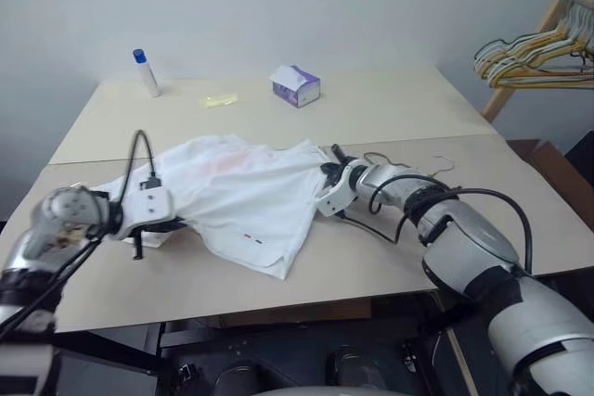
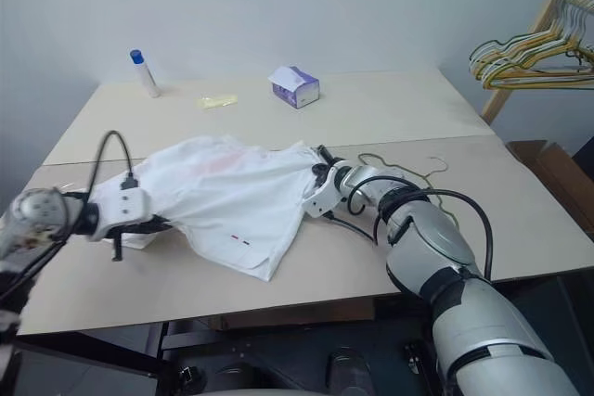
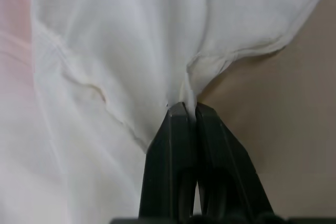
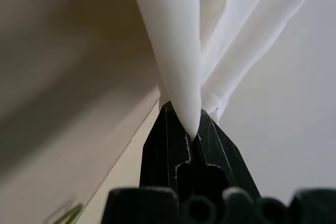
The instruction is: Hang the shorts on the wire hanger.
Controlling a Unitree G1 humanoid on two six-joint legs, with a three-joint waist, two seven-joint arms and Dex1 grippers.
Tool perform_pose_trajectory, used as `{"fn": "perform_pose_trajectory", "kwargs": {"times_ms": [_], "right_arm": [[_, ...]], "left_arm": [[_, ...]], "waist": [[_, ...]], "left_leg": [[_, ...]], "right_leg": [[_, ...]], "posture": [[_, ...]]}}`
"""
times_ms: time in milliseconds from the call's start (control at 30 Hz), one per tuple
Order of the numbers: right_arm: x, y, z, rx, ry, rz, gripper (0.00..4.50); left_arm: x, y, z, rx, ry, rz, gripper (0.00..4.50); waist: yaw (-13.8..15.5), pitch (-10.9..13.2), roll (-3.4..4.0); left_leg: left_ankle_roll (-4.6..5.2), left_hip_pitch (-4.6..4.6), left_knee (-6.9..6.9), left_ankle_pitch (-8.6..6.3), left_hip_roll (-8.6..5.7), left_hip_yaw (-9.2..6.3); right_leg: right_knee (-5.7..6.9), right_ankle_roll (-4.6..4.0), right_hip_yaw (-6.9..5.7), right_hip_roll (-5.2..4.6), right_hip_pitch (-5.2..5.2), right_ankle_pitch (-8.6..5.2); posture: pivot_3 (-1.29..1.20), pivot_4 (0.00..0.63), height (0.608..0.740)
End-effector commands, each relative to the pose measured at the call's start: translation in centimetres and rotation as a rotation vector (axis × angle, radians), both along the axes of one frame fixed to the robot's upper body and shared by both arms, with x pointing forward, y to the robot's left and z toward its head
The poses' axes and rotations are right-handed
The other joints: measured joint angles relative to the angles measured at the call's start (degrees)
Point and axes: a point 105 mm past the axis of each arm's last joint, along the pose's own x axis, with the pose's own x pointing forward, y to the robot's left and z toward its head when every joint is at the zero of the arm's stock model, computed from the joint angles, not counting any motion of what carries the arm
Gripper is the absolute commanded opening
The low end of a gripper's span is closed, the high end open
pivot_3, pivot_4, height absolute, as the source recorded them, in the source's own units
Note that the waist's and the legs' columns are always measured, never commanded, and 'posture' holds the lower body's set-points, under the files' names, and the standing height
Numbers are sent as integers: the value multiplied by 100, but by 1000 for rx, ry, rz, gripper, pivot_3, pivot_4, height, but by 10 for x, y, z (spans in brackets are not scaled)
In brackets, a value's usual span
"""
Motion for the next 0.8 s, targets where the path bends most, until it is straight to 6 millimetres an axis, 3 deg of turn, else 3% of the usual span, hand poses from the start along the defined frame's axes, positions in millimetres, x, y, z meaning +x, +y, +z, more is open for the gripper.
{"fn": "perform_pose_trajectory", "kwargs": {"times_ms": [33, 300, 367, 433, 533, 667, 800], "right_arm": [[12, -38, 18, 69, -11, -165, 21], [4, -110, 8, 162, 119, -423, 21], [-8, -115, 2, 225, 200, -435, 21], [-23, -107, 1, 274, 266, -423, 21], [-58, -81, 6, 341, 363, -384, 21], [-99, -49, 13, 311, 460, -339, 21], [-126, -16, 22, 319, 531, -321, 21]], "left_arm": [[34, -18, 8, 23, -105, -7, 0], [81, -69, 20, 74, -243, -80, 0], [84, -78, 28, 63, -258, -110, 0], [83, -79, 35, 33, -238, -133, 0], [68, -66, 44, 47, -156, -238, 0], [47, -35, 53, 84, -23, -284, 0], [30, -4, 50, 183, 86, -280, 0]], "waist": [[-3, -1, -1], [-299, -3, -5], [-335, -3, -5], [-416, -3, -6], [-533, -2, -6], [-580, 0, -7], [-453, -1, -12]], "left_leg": [[1, -3, 1, 1, 0, -2], [4, -6, -3, 2, -3, -12], [5, -5, -3, 2, -3, -15], [5, 0, -4, 2, -3, -16], [5, 10, -5, 2, 3, -19], [11, 30, 3, -4, 12, -25], [73, 26, 10, -42, 7, -90]], "right_leg": [[-1, 0, -5, 0, 1, 1], [-19, 4, -20, -1, 15, 4], [-32, 5, -21, -2, 18, 4], [-33, 7, -20, -2, 18, 3], [-24, 11, -19, -2, 17, 0], [0, 55, -7, -1, 19, -26], [0, 54, -10, -1, 25, -27]], "posture": [[-21, 0, 740], [-77, 0, 740], [-83, 0, 740], [-93, 0, 740], [-94, 0, 740], [-85, 0, 740], [-79, 0, 740]]}}
